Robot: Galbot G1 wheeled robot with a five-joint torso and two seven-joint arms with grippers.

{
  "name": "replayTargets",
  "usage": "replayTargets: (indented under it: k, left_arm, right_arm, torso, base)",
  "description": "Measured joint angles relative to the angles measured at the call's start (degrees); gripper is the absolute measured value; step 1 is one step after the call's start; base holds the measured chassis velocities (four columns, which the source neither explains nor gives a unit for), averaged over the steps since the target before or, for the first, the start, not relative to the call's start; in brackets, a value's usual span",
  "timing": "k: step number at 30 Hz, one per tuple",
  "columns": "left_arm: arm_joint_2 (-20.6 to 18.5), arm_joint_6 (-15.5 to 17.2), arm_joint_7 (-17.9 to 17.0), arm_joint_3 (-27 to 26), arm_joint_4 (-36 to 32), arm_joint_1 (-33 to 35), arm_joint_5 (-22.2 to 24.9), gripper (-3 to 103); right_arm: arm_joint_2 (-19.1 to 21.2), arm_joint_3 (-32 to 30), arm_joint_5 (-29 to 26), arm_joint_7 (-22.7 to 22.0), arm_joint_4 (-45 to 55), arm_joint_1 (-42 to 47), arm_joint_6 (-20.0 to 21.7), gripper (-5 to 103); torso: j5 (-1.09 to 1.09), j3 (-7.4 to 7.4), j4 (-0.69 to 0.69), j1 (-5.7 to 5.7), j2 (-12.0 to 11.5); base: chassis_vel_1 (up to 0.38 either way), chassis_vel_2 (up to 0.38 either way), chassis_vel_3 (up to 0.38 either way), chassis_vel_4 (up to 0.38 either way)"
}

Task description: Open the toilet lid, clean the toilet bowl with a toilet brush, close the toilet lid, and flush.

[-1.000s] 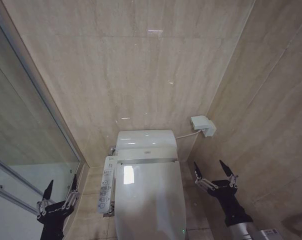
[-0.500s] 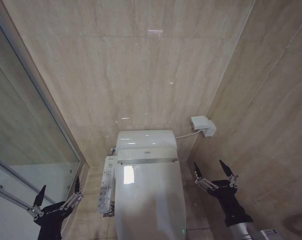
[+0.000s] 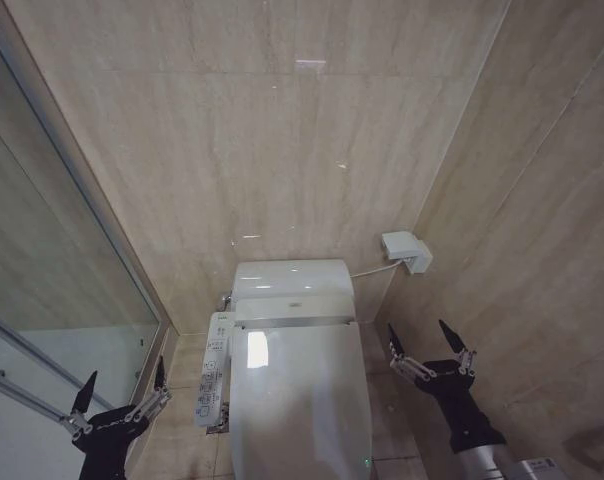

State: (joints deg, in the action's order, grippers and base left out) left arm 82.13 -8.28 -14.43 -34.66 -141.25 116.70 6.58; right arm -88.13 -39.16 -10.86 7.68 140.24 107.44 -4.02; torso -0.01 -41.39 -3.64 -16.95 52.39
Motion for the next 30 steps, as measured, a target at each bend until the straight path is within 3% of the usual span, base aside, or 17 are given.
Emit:
replayTargets:
  k: [6, 12, 18, 30]
  left_arm:
    - [-1.36, -2.77, 3.74, 0.23, 0.91, -0.26, -0.32, 100]
    - [-2.77, -4.07, 5.22, -0.35, 1.01, -0.27, -1.01, 100]
    - [-3.69, -3.83, 5.52, -1.27, -0.15, -0.42, -0.57, 100]
    - [-1.9, -3.1, 4.45, 0.03, -1.58, 0.79, -0.96, 100]
  right_arm:
    - [0.0, 0.0, 0.0, 0.0, 0.0, 0.0, 0.0, 100]
    - [0.0, 0.0, 0.0, 0.0, 0.0, 0.0, 0.0, 100]
    - [0.0, 0.0, 0.0, 0.0, 0.0, 0.0, 0.0, 100]
    - [0.0, 0.0, 0.0, 0.0, 0.0, 0.0, 0.0, 100]
  torso:
    - [0.0, 0.0, 0.0, 0.0, 0.0]
    - [0.0, 0.0, 0.0, 0.0, 0.0]
    - [0.0, 0.0, 0.0, 0.0, 0.0]
    - [0.0, 0.0, 0.0, 0.0, 0.0]
  base:
    - [0.0, 0.0, 0.0, 0.0]
    - [0.0, 0.0, 0.0, 0.0]
    - [0.0, 0.0, 0.0, 0.0]
    - [0.0, 0.0, 0.0, 0.0]
